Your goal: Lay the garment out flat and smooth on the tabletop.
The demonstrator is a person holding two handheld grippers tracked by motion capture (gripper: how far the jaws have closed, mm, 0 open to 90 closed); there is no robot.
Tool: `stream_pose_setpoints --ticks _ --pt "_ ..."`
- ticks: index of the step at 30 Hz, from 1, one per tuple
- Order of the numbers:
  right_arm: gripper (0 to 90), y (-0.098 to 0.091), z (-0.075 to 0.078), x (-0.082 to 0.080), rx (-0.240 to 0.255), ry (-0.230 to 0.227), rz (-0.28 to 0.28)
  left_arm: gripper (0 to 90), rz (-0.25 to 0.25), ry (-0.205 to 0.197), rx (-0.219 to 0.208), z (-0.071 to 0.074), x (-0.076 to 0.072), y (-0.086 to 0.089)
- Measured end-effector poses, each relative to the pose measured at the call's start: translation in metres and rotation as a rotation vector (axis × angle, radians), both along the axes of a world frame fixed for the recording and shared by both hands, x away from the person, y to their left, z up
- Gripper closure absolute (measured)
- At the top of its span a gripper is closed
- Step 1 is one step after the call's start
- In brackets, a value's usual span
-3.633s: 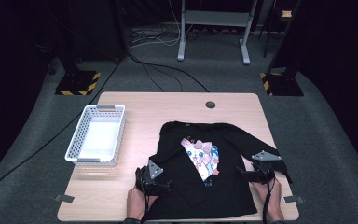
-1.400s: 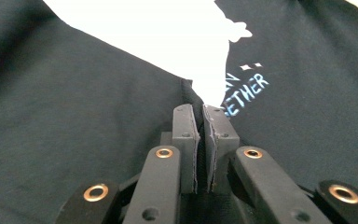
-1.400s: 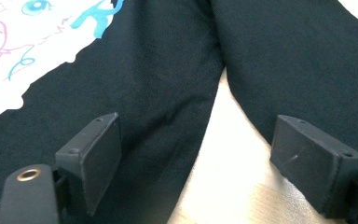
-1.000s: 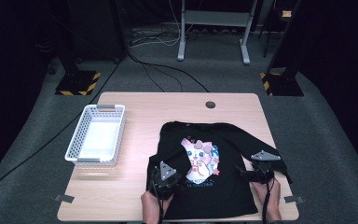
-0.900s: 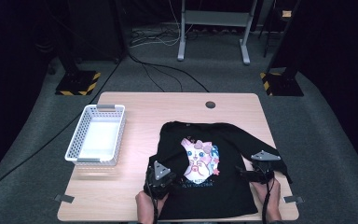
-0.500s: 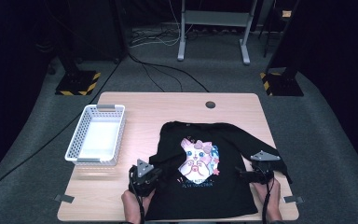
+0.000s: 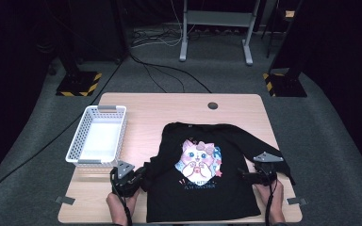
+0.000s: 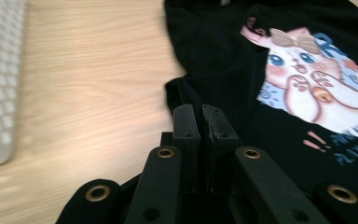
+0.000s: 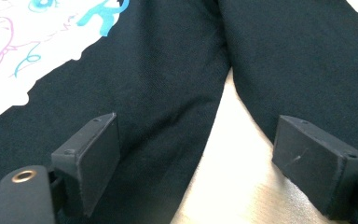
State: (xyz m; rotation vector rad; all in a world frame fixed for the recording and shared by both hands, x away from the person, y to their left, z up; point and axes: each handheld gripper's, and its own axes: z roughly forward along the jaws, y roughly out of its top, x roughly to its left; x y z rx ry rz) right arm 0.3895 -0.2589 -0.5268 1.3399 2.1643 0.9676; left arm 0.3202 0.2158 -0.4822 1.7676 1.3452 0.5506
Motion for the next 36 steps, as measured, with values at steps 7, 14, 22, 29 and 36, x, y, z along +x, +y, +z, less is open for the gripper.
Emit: stream_pose_setpoints --ticks 7,14,22,29,36 --pt "14.0 0.000 0.000 0.000 0.000 0.000 -0.001 84.9 0.111 0.024 -0.027 -0.016 0.003 0.038" --pt "14.0 0.000 0.000 0.000 0.001 0.000 -0.004 84.9 0.232 0.056 -0.037 -0.029 0.010 0.073" --pt "14.2 0.000 0.000 -0.001 -0.002 -0.005 -0.003 84.9 0.311 0.093 -0.001 -0.043 0.016 0.102" --pt "14.2 -0.001 0.000 -0.001 -0.003 0.000 0.004 84.8 0.310 0.056 0.108 -0.044 0.018 0.108" --pt "14.2 -0.004 0.001 -0.005 -0.005 0.007 -0.002 84.0 0.313 0.046 0.091 -0.046 0.016 0.119"
